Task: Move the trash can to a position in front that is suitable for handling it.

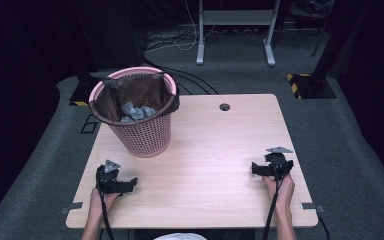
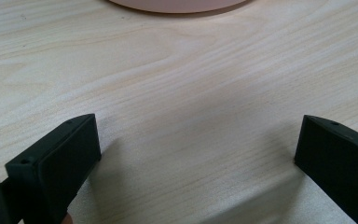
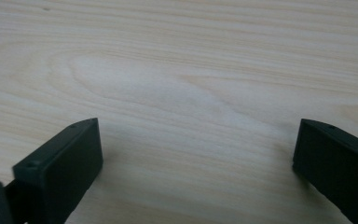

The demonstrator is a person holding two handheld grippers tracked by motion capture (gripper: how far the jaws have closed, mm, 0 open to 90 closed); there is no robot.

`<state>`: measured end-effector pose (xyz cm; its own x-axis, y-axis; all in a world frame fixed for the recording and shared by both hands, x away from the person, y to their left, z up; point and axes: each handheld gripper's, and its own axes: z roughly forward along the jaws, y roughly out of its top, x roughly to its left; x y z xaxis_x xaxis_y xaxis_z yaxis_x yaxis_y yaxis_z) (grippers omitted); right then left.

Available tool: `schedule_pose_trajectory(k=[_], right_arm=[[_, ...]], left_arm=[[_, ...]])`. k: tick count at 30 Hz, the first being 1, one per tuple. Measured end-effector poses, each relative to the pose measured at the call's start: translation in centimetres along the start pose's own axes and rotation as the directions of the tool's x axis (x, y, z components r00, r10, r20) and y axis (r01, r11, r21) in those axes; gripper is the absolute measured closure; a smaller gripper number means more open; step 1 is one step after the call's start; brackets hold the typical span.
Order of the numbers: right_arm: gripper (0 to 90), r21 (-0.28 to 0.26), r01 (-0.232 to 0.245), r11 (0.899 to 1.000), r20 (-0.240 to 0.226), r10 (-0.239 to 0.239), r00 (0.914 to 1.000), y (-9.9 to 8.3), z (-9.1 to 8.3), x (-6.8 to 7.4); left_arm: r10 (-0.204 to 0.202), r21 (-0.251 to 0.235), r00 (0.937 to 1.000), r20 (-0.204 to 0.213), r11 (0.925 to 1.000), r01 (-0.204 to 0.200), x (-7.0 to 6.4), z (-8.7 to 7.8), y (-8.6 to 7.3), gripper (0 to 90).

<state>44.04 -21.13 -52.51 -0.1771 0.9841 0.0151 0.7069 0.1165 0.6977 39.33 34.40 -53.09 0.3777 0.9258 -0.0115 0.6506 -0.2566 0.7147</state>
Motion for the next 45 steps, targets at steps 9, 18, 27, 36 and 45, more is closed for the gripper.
schedule_pose_trajectory(k=[9,18,27,36,45], right_arm=[[6.9,-0.018,0.082,0.996,-0.169,-0.084,0.9820,3.2,-0.5,3.7],[6.9,-0.042,0.185,0.982,-0.255,-0.190,0.9480,7.2,-1.0,8.0],[7.8,-0.070,0.284,0.956,-0.305,-0.292,0.9065,11.4,-1.3,12.3],[8.3,-0.098,0.326,0.940,-0.330,-0.340,0.8807,14.0,-1.8,14.7],[9.5,-0.126,0.355,0.927,-0.352,-0.376,0.8573,16.5,-2.5,16.1]], left_arm=[[-0.007,0.000,0.9999,-0.009,1.0000,0.007,-0.1,0.1,0.1,0.0],[-0.008,0.001,0.9999,-0.011,1.0000,0.008,-0.1,0.1,0.1,0.0],[-0.008,0.001,0.9999,-0.011,1.0000,0.008,-0.1,0.1,0.1,0.0],[-0.008,0.001,0.9999,-0.011,1.0000,0.008,-0.1,0.1,0.1,0.0],[-0.009,0.000,0.9999,-0.012,1.0000,0.009,-0.1,0.1,0.1,0.0]])
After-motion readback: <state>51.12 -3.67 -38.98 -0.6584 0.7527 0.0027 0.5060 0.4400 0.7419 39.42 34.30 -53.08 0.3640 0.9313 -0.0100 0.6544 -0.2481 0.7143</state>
